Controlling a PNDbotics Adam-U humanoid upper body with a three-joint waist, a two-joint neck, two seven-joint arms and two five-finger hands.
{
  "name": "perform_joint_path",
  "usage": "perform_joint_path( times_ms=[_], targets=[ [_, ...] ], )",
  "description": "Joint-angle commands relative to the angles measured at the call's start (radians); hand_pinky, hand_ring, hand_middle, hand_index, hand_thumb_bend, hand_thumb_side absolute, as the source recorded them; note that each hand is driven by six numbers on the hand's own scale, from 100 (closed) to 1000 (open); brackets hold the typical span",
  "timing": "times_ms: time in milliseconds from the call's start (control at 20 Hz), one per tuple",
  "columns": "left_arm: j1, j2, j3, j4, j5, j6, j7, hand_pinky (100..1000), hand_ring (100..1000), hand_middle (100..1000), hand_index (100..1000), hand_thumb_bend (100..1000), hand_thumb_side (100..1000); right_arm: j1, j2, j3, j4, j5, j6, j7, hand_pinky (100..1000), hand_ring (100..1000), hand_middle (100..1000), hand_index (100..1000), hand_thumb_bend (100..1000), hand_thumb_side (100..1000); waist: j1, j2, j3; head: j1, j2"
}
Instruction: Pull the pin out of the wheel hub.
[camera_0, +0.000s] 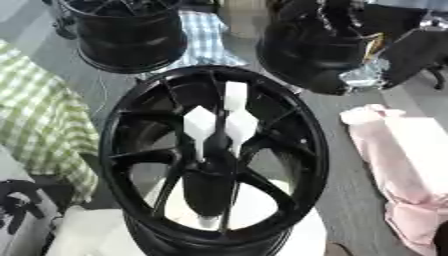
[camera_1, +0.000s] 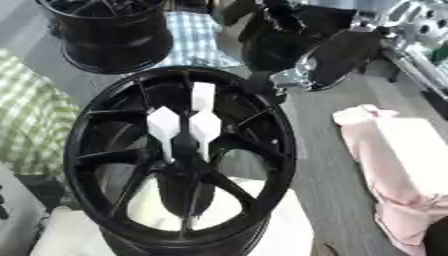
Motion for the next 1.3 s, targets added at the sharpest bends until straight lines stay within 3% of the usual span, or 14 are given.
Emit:
perform_joint_path(
  times_ms=[50, 200, 400, 450, 500, 650, 1300],
  targets=[
    [-0.019, 0.02, -0.01, -0.022, 0.001, 0.002, 0.0, 521, 205, 510, 708, 100, 864, -0.037, 0.019, 0.012, 0.026, 0.047, 0.052, 0.024, 833, 849, 893, 941, 476, 408, 0.005, -0.001, 0.005, -0.011, -0.002],
    [-0.029, 0.014, -0.022, -0.023, 0.004, 0.003, 0.0, 520, 207, 509, 708, 100, 863, -0.075, 0.068, 0.042, 0.115, 0.103, 0.068, 0.055, 836, 857, 897, 944, 471, 403, 0.009, 0.006, 0.025, -0.028, -0.002],
    [-0.037, 0.01, -0.032, -0.023, 0.008, 0.006, 0.0, 520, 211, 509, 708, 100, 863, -0.117, 0.123, 0.076, 0.204, 0.193, 0.052, 0.112, 852, 899, 913, 949, 465, 394, 0.013, 0.009, 0.038, -0.045, -0.002],
    [-0.039, 0.008, -0.035, -0.023, 0.009, 0.007, 0.0, 520, 213, 509, 708, 100, 863, -0.124, 0.134, 0.081, 0.225, 0.214, 0.048, 0.125, 855, 910, 919, 951, 421, 371, 0.014, 0.01, 0.041, -0.049, -0.002],
    [-0.041, 0.006, -0.038, -0.023, 0.01, 0.008, 0.0, 520, 213, 509, 708, 100, 863, -0.131, 0.147, 0.087, 0.251, 0.236, 0.043, 0.14, 855, 910, 921, 952, 459, 387, 0.015, 0.01, 0.045, -0.052, -0.003],
    [-0.046, 0.003, -0.045, -0.025, 0.013, 0.013, 0.0, 520, 214, 509, 708, 100, 862, -0.147, 0.179, 0.099, 0.319, 0.294, 0.023, 0.179, 856, 912, 921, 954, 450, 373, 0.018, 0.012, 0.052, -0.059, -0.005],
    [-0.061, -0.007, -0.064, -0.029, 0.015, 0.025, 0.0, 520, 216, 508, 708, 100, 862, -0.169, 0.244, 0.11, 0.488, 0.489, -0.03, 0.222, 849, 897, 887, 939, 418, 385, 0.021, 0.019, 0.075, -0.078, -0.015]
  ],
)
